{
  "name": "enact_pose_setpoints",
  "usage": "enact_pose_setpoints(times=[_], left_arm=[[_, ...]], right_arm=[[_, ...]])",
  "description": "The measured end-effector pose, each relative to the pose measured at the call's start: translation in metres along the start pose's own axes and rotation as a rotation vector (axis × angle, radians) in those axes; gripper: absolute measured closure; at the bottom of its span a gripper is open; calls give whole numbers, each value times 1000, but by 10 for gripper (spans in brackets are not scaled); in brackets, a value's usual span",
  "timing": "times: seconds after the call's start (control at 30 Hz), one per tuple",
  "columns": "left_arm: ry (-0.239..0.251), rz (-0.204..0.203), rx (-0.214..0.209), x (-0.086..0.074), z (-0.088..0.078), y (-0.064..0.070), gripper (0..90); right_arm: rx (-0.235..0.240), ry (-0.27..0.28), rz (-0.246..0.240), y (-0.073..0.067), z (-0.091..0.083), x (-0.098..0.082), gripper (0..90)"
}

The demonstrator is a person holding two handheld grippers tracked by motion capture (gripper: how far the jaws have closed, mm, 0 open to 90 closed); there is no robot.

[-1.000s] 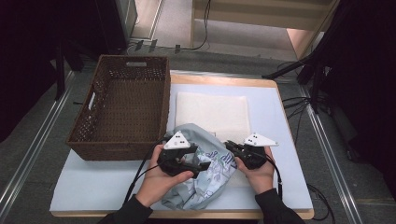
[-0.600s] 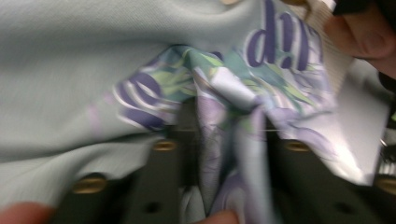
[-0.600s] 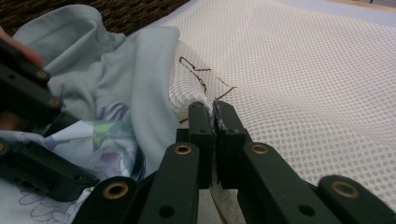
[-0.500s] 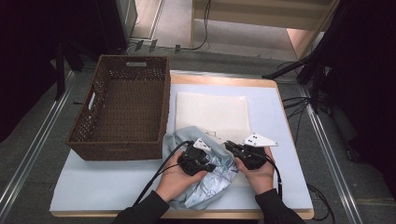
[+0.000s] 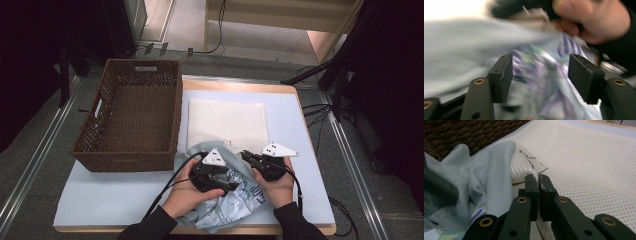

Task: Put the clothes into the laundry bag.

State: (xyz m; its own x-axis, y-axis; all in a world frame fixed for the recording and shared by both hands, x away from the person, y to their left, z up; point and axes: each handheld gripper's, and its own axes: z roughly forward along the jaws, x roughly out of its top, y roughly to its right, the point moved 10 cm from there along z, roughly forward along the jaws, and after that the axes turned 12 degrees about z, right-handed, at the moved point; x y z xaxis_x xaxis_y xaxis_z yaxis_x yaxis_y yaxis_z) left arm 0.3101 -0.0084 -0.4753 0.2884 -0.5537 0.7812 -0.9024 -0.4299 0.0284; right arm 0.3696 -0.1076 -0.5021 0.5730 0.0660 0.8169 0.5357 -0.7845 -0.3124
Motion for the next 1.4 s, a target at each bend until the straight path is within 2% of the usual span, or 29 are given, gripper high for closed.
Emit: enact_pose_setpoints(times=[0.03,0.07,0.1,0.13,0.17,0.2,0.27,0.3,0.37,0.4,0.43,0.5,0.53,0.57,0.6,0.67,0.7,0.73,0.77,0.87,0.93,1.0,1.13,1.2,1.27,1.3,1.33,1.37,1.4], left_arm=[[0,0,0,0,0,0,336],[21,-23,40,2,-3,-7,336],[30,-50,83,3,-5,-15,328],[-11,-91,163,-4,-1,-28,307],[-11,-91,163,-4,-1,-28,304],[-51,-97,194,-10,4,-33,304],[-120,-106,206,-23,15,-37,313],[-173,-127,197,-34,27,-38,329],[-193,-126,194,-39,31,-39,373],[-201,-114,202,-41,34,-38,466],[-215,-98,189,-43,35,-36,669],[-186,-80,149,-36,32,-28,759],[-186,-80,149,-36,32,-28,790],[-151,-60,117,-28,28,-22,803],[-151,-60,117,-28,28,-22,810],[-108,-40,97,-20,25,-16,811],[-74,-37,99,-13,20,-12,807],[-74,-37,99,-13,20,-12,797],[-45,-51,121,-9,15,-12,788],[-43,-46,141,-9,11,-16,801],[-18,-78,140,-10,8,-19,805],[-1,-93,112,-10,7,-16,813],[17,-37,5,-3,12,5,810],[5,0,-69,-2,18,18,806],[-65,43,-73,-8,29,22,789],[-132,27,-63,-19,41,17,783],[-132,27,-63,-19,41,17,780],[-182,-1,-69,-29,50,12,780],[-182,-1,-69,-29,50,12,782]], right_arm=[[-1,1,-3,0,0,0,878],[-1,1,-3,0,0,0,878],[-1,1,-2,0,0,0,878],[0,3,-2,0,-1,1,878],[0,2,-1,0,-1,1,878],[0,2,-1,0,-1,1,878],[1,4,0,-1,-1,1,878],[2,3,1,-1,-1,1,878],[5,2,0,-1,0,1,878],[5,-2,-3,-2,0,1,878],[4,-7,-9,-2,1,-1,878],[2,-2,-2,-2,1,0,878],[2,0,-2,-2,1,1,878],[2,4,3,-1,0,1,879],[3,6,5,-1,-1,2,879],[2,10,13,0,-2,3,879],[2,9,13,1,-2,3,879],[3,8,12,1,-2,3,879],[2,7,10,1,-1,2,879],[4,1,5,-1,0,1,879],[3,2,4,-1,0,1,879],[3,-1,3,-1,0,1,879],[-3,-4,3,0,2,0,879],[-2,-4,5,0,2,0,879],[1,-2,12,-1,2,1,879],[0,1,12,-1,1,1,879],[2,3,14,-2,0,2,878],[7,10,11,-2,-1,3,879],[7,10,11,-2,-1,3,879]])
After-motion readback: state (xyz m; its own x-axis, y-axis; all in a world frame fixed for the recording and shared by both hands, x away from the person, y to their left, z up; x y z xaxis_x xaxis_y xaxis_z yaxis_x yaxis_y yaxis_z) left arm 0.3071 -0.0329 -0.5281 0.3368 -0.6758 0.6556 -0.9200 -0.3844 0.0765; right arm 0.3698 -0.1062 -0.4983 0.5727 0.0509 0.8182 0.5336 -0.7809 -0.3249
